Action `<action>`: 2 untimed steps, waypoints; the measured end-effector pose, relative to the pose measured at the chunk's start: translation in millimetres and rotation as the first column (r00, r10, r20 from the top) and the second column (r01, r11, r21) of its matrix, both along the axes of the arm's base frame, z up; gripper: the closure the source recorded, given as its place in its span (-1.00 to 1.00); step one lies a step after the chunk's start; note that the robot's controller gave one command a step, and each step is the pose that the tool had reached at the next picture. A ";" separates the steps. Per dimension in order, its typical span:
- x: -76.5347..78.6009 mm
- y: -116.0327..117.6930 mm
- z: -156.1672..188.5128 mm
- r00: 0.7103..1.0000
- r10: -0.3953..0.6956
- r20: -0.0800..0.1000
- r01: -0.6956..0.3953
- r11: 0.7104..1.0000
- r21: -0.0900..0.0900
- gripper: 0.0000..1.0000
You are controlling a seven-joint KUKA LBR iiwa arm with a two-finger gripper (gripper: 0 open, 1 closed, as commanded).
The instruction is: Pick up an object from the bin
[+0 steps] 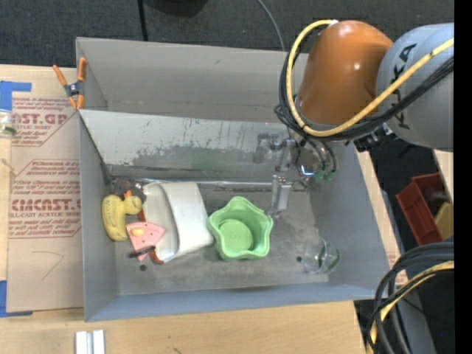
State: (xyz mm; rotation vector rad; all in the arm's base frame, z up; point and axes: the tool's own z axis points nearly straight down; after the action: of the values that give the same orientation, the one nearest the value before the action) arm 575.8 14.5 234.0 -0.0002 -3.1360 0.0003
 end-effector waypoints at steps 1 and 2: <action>1.3 0.0 4.9 1.000 0.000 0.008 0.000 1.000 0.000 -1.00; -4.5 -0.7 -41.5 1.000 -0.022 0.013 0.022 1.000 0.001 -1.00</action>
Offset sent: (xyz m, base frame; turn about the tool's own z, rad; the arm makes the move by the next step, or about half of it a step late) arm -0.0170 -0.0028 -0.1155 0.0545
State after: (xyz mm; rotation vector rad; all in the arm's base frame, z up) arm 571.3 13.8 192.5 -0.0347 -3.1486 -0.0019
